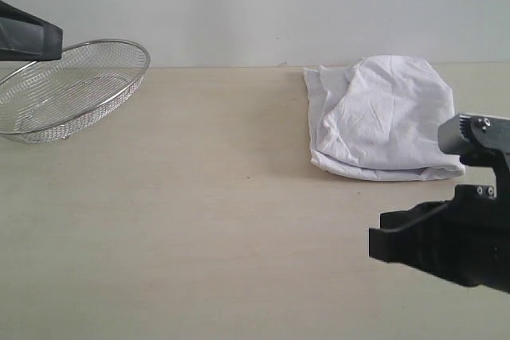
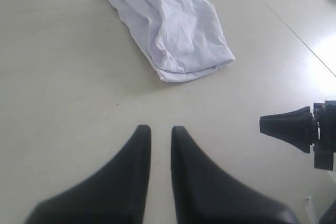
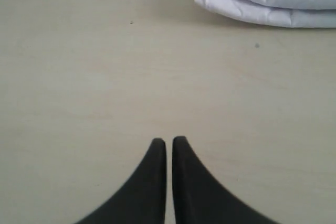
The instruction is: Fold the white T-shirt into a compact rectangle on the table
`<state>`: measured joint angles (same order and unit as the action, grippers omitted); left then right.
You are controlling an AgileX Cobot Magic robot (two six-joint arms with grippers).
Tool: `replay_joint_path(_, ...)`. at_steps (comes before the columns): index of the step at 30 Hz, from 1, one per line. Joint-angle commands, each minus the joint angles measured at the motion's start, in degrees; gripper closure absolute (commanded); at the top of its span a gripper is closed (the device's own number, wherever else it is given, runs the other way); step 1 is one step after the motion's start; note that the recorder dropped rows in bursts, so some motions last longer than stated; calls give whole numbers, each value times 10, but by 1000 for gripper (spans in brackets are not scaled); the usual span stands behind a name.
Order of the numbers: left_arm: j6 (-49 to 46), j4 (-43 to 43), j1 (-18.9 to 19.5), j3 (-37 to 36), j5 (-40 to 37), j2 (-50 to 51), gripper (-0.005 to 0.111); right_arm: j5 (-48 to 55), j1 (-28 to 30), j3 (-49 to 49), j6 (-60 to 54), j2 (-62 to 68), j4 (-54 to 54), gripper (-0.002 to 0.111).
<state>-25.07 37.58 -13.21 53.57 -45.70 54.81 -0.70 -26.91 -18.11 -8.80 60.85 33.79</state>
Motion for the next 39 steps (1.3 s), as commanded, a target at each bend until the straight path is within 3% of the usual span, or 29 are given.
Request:
replay_joint_path(1, 0, 12, -3, -2, -5, -5, 93, -69, -53, 49, 15, -33, 4, 108)
replay_joint_path(6, 0, 12, -3, -2, -12, -5, 93, -78, -84, 82, 20, -41, 4, 108)
replay_joint_path(30, -12, 10, -3, -2, -1, -5, 93, -64, -85, 85, 19, -41, 4, 108)
replay_joint_path(34, 4, -25, 2, -24, 128, -62, 93, -65, -85, 85, 19, -41, 4, 108)
replay_joint_path(37, 7, -24, 2, -106, 308, -187, 93, -65, -85, 85, 19, -41, 4, 108)
replay_joint_path(39, -19, -29, 3, -148, 369, -239, 93, -65, -85, 85, 19, -41, 4, 108)
